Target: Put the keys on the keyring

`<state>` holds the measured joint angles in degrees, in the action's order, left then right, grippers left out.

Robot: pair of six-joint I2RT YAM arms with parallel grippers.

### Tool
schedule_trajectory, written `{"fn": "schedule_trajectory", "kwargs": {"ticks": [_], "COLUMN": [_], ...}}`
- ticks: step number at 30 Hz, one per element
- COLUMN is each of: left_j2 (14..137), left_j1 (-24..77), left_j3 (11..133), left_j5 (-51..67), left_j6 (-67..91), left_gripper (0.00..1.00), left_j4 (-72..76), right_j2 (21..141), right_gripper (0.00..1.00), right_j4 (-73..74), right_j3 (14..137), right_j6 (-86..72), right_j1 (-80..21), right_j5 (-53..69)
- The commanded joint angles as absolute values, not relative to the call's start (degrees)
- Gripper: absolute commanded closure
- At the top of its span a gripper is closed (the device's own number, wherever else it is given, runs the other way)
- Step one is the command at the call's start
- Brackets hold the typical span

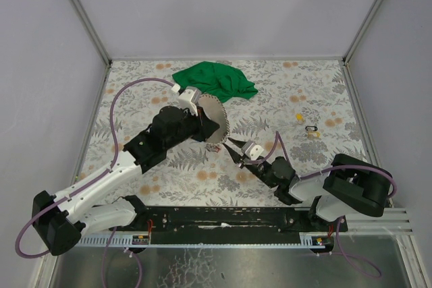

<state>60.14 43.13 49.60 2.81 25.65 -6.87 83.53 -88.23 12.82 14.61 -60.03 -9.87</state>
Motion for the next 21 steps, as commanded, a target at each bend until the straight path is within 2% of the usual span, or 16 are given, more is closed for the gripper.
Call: {"fn": "schedule_trajectory", "kwargs": {"ticks": [1, 21], "left_j2": [58.27, 58.34], "left_j1": [43.51, 43.51], "left_j3": [49.62, 49.49], "left_j5": [1.65, 0.92], "left_j6": [25.28, 26.75], "left_gripper": [1.0, 1.0], "left_j4": [-2.95, -2.33], "right_j2": [82.62, 82.61], "right_gripper": [0.67, 0.72], "right_j4": [-95.88, -94.79], "right_j3": [12.42, 12.97], "right_j6": [15.33, 13.31], "right_j1": [-60.61, -61.38], "right_j5": [-12.41, -7.91]}}
